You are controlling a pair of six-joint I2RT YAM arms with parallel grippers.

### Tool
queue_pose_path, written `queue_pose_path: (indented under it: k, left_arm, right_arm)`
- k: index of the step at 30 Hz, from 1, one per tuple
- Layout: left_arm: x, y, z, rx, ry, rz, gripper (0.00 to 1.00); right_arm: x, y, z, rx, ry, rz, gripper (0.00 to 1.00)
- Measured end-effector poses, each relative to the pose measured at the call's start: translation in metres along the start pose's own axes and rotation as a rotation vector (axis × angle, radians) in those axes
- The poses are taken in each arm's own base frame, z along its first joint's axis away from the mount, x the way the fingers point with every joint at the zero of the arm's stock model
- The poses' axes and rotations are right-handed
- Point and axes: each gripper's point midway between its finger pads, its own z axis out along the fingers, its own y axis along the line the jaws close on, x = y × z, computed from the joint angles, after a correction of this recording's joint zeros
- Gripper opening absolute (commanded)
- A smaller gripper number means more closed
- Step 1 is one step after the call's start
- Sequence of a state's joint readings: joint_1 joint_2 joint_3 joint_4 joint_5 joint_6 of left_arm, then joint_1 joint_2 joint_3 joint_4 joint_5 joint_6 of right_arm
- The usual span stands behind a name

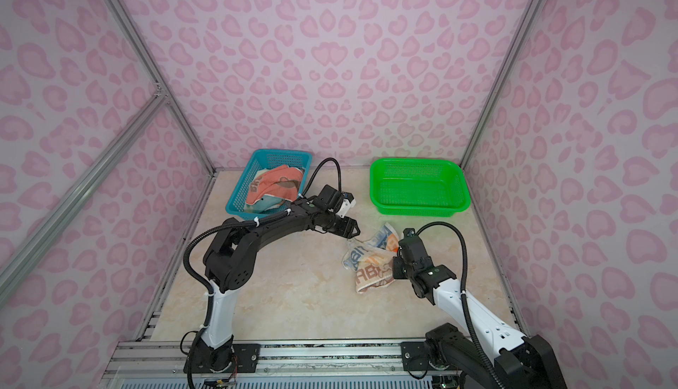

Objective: Fold and stack the towels

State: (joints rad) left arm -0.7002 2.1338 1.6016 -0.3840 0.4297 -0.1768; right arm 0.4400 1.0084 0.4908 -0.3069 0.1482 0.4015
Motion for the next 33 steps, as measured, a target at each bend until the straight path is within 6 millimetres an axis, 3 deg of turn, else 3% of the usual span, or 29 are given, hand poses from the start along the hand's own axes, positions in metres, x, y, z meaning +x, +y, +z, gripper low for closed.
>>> queue_pose_path:
  k: [6, 9, 12, 14, 18, 22, 26, 33]
  left_arm:
    - [0.013, -0.004, 0.011, 0.064, 0.067, -0.061, 0.65]
    - [0.017, -0.007, 0.011, 0.081, 0.085, -0.070, 0.58]
    - [0.019, -0.010, 0.011, 0.104, 0.097, -0.084, 0.38]
    - [0.021, -0.014, 0.011, 0.123, 0.107, -0.089, 0.03]
    - [0.025, -0.019, 0.010, 0.141, 0.123, -0.086, 0.03]
    - [0.025, -0.016, -0.001, 0.102, 0.108, -0.073, 0.03]
    - [0.009, -0.009, -0.032, 0.027, 0.029, -0.051, 0.03]
    - [-0.049, 0.020, -0.139, -0.172, -0.259, -0.045, 0.03]
  right_arm:
    - [-0.002, 0.002, 0.000, -0.015, -0.014, -0.004, 0.00]
    - [-0.003, 0.005, 0.000, -0.029, -0.019, -0.003, 0.00]
    - [-0.004, 0.006, -0.001, -0.036, -0.026, -0.002, 0.00]
    - [-0.006, 0.007, -0.001, -0.039, -0.034, -0.002, 0.00]
    - [-0.012, 0.009, -0.002, -0.045, -0.043, -0.009, 0.00]
    - [-0.033, 0.016, -0.007, -0.056, -0.075, -0.028, 0.00]
    - [-0.059, 0.025, -0.011, -0.071, -0.109, -0.061, 0.00]
    - [-0.117, 0.049, -0.008, -0.101, -0.170, -0.141, 0.00]
